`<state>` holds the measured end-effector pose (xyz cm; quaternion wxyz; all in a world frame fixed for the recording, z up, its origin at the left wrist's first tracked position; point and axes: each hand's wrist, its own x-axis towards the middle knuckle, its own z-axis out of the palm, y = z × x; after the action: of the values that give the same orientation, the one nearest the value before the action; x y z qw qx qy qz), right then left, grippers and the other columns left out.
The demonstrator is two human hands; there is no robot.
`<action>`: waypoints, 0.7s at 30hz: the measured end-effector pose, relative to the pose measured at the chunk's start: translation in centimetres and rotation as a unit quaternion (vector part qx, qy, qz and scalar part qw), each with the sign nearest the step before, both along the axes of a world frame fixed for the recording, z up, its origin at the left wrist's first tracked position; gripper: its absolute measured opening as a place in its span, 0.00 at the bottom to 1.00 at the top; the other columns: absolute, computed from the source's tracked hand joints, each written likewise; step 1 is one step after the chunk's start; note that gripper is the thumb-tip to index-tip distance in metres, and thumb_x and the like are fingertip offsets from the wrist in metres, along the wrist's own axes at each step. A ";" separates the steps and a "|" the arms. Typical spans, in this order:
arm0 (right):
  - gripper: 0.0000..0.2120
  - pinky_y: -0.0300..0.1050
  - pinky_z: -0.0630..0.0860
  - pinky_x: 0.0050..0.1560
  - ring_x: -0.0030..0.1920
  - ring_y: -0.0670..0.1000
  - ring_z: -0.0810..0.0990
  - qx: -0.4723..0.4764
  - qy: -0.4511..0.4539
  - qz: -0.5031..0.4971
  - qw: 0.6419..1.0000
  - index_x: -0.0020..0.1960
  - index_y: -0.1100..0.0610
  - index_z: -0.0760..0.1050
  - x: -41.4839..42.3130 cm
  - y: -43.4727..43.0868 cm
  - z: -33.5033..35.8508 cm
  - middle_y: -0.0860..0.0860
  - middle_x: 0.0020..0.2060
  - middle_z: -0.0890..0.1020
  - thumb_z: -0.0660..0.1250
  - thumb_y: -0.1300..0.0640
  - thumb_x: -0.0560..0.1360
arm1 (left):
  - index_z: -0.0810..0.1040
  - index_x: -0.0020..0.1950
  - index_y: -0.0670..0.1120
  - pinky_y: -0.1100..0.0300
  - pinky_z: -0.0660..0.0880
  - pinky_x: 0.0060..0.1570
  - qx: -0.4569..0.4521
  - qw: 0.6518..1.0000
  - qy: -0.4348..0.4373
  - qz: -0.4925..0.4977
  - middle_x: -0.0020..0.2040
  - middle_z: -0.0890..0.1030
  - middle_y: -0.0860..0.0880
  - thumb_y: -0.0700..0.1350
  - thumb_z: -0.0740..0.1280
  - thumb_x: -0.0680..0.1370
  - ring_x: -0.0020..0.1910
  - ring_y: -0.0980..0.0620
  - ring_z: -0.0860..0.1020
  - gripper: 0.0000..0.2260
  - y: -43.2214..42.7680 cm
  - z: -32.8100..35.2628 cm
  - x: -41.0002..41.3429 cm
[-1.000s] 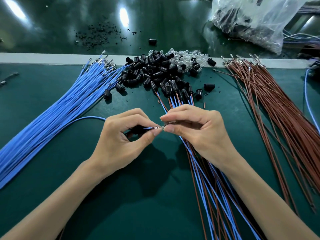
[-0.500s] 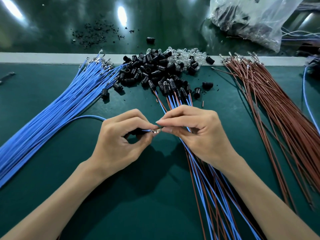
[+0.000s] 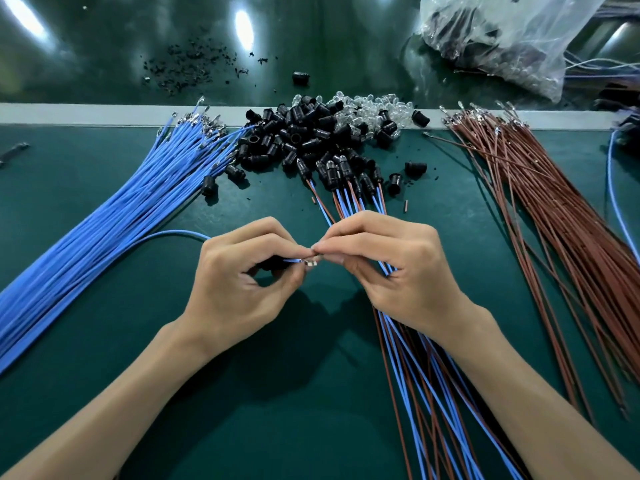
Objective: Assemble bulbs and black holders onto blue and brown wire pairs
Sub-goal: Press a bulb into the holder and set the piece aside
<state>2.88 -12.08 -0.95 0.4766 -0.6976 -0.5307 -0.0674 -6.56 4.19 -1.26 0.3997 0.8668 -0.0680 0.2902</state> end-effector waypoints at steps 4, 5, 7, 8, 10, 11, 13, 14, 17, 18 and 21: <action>0.07 0.41 0.79 0.48 0.43 0.54 0.82 0.027 0.001 -0.014 1.000 0.49 0.69 0.82 -0.5 0.3 -0.3 0.59 0.44 0.83 0.69 0.73 0.72 | 0.79 0.43 0.45 0.73 0.67 0.35 -0.049 0.999 0.000 -0.003 0.34 0.76 0.49 0.35 0.71 0.71 0.31 0.61 0.72 0.06 -0.1 0.2 0.0; 0.07 0.42 0.79 0.49 0.43 0.55 0.82 0.034 0.013 -0.016 0.999 0.49 0.68 0.82 -0.6 0.5 -0.3 0.59 0.44 0.83 0.69 0.72 0.73 | 0.78 0.43 0.46 0.72 0.67 0.34 -0.056 0.998 -0.002 -0.001 0.34 0.76 0.49 0.36 0.71 0.71 0.31 0.60 0.72 0.06 -0.1 0.2 0.0; 0.07 0.43 0.78 0.50 0.44 0.55 0.82 0.039 0.043 -0.015 0.998 0.49 0.68 0.82 -0.6 0.6 -0.3 0.58 0.44 0.83 0.70 0.71 0.72 | 0.78 0.43 0.47 0.72 0.67 0.33 -0.062 0.998 -0.002 0.004 0.34 0.76 0.49 0.38 0.71 0.72 0.31 0.60 0.71 0.05 -0.1 0.3 0.0; 0.08 0.43 0.78 0.50 0.44 0.54 0.82 0.037 0.061 -0.013 0.997 0.50 0.68 0.82 -0.6 0.6 -0.2 0.58 0.44 0.83 0.71 0.71 0.71 | 0.78 0.43 0.47 0.72 0.67 0.33 -0.063 0.998 -0.002 0.005 0.34 0.76 0.50 0.38 0.71 0.72 0.31 0.60 0.71 0.05 -0.2 0.3 0.0; 0.09 0.42 0.78 0.51 0.45 0.53 0.82 0.032 0.094 -0.008 0.995 0.51 0.68 0.81 -0.6 0.5 -0.1 0.58 0.45 0.83 0.71 0.71 0.71 | 0.79 0.43 0.46 0.71 0.67 0.33 -0.069 0.998 0.001 0.008 0.34 0.76 0.50 0.39 0.70 0.72 0.30 0.59 0.72 0.03 -0.2 0.3 0.0; 0.09 0.42 0.78 0.50 0.45 0.52 0.81 0.031 0.104 -0.008 0.994 0.51 0.68 0.81 -0.6 0.5 -0.1 0.59 0.45 0.82 0.70 0.72 0.71 | 0.79 0.43 0.46 0.70 0.67 0.33 -0.073 0.997 0.004 0.009 0.34 0.76 0.49 0.40 0.70 0.73 0.30 0.58 0.72 0.03 -0.2 0.4 0.0; 0.09 0.41 0.78 0.47 0.44 0.52 0.80 0.033 0.112 -0.017 0.993 0.51 0.67 0.82 -0.8 0.7 0.0 0.59 0.45 0.81 0.70 0.72 0.72 | 0.79 0.43 0.46 0.69 0.68 0.32 -0.083 0.996 0.011 0.011 0.34 0.77 0.49 0.41 0.70 0.73 0.31 0.57 0.73 0.02 -0.1 0.4 0.1; 0.08 0.41 0.77 0.46 0.44 0.51 0.80 0.033 0.112 -0.025 0.993 0.51 0.67 0.82 -0.9 0.7 0.0 0.59 0.44 0.80 0.70 0.71 0.72 | 0.79 0.43 0.46 0.68 0.68 0.32 -0.087 0.996 0.015 0.011 0.35 0.77 0.49 0.41 0.70 0.73 0.31 0.56 0.73 0.02 -0.1 0.4 0.2; 0.09 0.40 0.77 0.46 0.43 0.50 0.80 0.031 0.115 -0.049 0.992 0.53 0.65 0.81 -1.0 0.7 0.0 0.57 0.44 0.81 0.70 0.68 0.73 | 0.80 0.44 0.46 0.64 0.70 0.33 -0.108 0.993 0.035 -0.003 0.36 0.78 0.48 0.43 0.71 0.73 0.32 0.55 0.74 0.02 0.0 0.3 0.2; 0.09 0.38 0.77 0.48 0.43 0.48 0.80 0.030 0.118 -0.053 0.991 0.53 0.65 0.81 -0.9 0.7 0.1 0.55 0.44 0.82 0.70 0.68 0.73 | 0.80 0.45 0.46 0.63 0.71 0.35 -0.118 0.992 0.039 -0.012 0.38 0.79 0.48 0.44 0.72 0.74 0.34 0.54 0.75 0.03 0.1 0.3 0.1; 0.08 0.34 0.76 0.49 0.43 0.45 0.81 0.032 0.132 -0.063 0.989 0.51 0.64 0.80 -0.8 0.4 0.3 0.53 0.43 0.83 0.72 0.66 0.72 | 0.79 0.48 0.48 0.65 0.73 0.40 -0.130 0.990 0.036 -0.031 0.42 0.79 0.51 0.44 0.71 0.73 0.38 0.56 0.77 0.05 0.1 0.4 0.1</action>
<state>2.04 -11.71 -0.67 0.5598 -0.7165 -0.4157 -0.0216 -6.46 4.26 -0.87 0.5195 0.8152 -0.0418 0.2528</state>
